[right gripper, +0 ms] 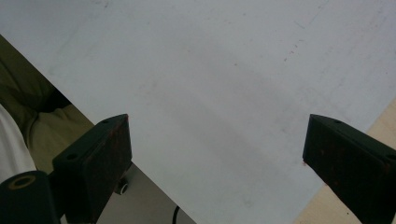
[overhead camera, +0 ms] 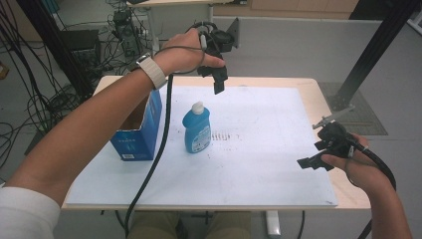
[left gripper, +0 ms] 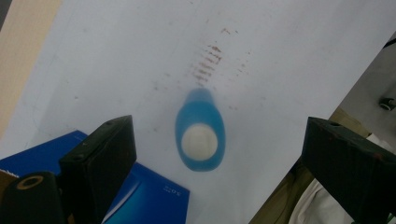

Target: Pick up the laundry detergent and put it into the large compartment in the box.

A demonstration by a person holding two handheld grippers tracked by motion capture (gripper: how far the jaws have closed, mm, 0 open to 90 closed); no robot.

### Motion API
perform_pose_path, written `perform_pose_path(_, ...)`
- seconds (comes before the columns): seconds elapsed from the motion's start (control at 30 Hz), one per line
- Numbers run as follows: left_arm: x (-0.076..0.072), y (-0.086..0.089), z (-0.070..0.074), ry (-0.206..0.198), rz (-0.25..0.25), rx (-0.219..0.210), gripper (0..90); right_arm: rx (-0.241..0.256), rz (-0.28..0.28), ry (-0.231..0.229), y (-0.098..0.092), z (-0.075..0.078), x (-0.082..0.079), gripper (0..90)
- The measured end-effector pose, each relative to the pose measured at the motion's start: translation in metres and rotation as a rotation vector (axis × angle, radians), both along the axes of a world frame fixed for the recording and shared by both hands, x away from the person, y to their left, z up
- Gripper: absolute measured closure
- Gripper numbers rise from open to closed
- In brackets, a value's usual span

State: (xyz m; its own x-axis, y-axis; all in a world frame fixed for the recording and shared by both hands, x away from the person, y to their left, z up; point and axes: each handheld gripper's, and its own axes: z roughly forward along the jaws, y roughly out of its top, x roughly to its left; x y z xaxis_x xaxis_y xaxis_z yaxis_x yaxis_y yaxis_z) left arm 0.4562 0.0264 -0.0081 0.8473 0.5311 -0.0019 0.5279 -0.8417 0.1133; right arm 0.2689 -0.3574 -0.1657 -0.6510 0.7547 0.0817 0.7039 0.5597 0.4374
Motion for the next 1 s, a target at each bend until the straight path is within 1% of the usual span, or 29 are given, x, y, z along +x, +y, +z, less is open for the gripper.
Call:
perform_pose_path(0.07, 0.002, 0.003, -0.001, 0.005, 0.015, 0.003, 10.6, 0.0, 0.005, -0.002, 0.001, 0.001, 0.001, 7.9)
perform_pose_path(0.3, 0.005, 0.006, -0.003, 0.013, 0.025, 0.009, 10.5, -0.001, 0.01, -0.002, 0.003, 0.001, 0.004, 7.9)
perform_pose_path(0.5, 0.01, 0.01, -0.009, 0.028, 0.049, 0.018, 10.4, -0.001, 0.014, -0.001, 0.003, 0.0, 0.005, 7.9)
perform_pose_path(0.6, 0.011, 0.01, -0.011, 0.032, 0.053, 0.019, 10.3, 0.0, 0.013, 0.001, 0.003, -0.001, 0.005, 7.9)
perform_pose_path(0.7, 0.012, 0.013, -0.016, 0.041, 0.079, 0.02, 10.3, 0.0, 0.013, 0.002, 0.002, -0.001, 0.005, 7.9)
perform_pose_path(0.73, 0.012, 0.013, -0.016, 0.041, 0.079, 0.02, 10.3, 0.0, 0.013, 0.002, 0.002, -0.001, 0.005, 7.9)
perform_pose_path(0.77, 0.013, 0.013, -0.019, 0.049, 0.095, 0.029, 10.3, -0.001, 0.012, 0.003, 0.003, -0.001, 0.006, 7.9)
perform_pose_path(0.87, 0.013, 0.013, -0.022, 0.057, 0.112, 0.041, 10.3, -0.001, 0.015, 0.002, 0.003, -0.001, 0.006, 7.9)
perform_pose_path(1.0, 0.014, 0.013, -0.025, 0.068, 0.122, 0.047, 10.2, 0.001, 0.018, 0.001, 0.004, -0.001, 0.006, 7.9)
